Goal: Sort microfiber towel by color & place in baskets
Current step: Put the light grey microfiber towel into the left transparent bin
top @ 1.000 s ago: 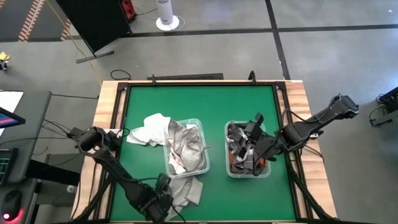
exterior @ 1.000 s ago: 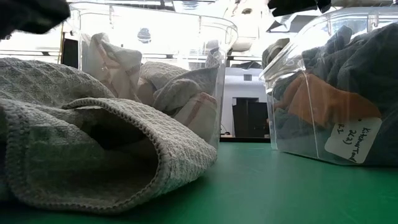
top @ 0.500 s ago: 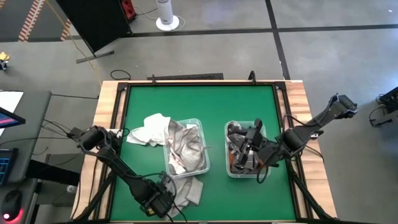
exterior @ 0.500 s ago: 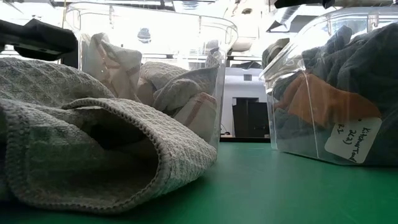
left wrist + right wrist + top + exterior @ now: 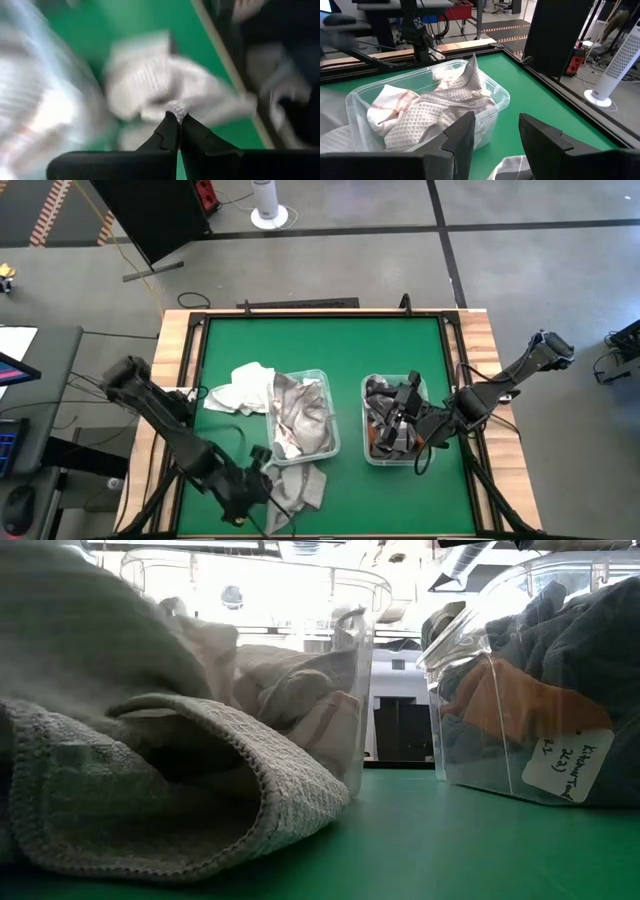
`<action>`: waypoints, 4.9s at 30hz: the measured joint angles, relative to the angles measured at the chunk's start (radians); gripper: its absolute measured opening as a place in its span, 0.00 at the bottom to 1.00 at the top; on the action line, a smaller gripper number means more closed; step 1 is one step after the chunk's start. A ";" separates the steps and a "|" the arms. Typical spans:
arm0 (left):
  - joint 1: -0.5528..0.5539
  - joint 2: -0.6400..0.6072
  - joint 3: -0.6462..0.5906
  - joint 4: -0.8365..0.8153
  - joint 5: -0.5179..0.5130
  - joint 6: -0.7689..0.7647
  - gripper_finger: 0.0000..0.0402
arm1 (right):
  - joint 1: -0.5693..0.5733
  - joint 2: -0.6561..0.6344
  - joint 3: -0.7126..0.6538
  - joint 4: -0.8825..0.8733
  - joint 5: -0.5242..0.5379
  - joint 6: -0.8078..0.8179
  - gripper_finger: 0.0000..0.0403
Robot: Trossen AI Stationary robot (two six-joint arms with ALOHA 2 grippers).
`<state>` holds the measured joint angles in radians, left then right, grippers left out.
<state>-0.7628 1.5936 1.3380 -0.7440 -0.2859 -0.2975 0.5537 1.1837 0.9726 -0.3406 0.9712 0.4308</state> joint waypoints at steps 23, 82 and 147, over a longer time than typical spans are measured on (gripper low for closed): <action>0.198 -0.454 0.002 0.663 -0.572 0.700 0.00 | 0.000 0.000 0.000 0.013 0.000 -0.021 0.46; 0.463 -0.306 0.001 1.173 -0.248 0.792 0.00 | -0.014 0.015 0.000 0.005 -0.001 -0.013 0.46; 0.288 -0.348 0.001 0.368 -0.467 0.679 0.00 | 0.020 0.015 0.000 0.005 -0.001 -0.012 0.46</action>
<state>-0.4750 1.2453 1.3392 -0.3765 -0.7527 0.3816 0.5735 1.1984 0.9726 -0.3355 0.9699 0.4183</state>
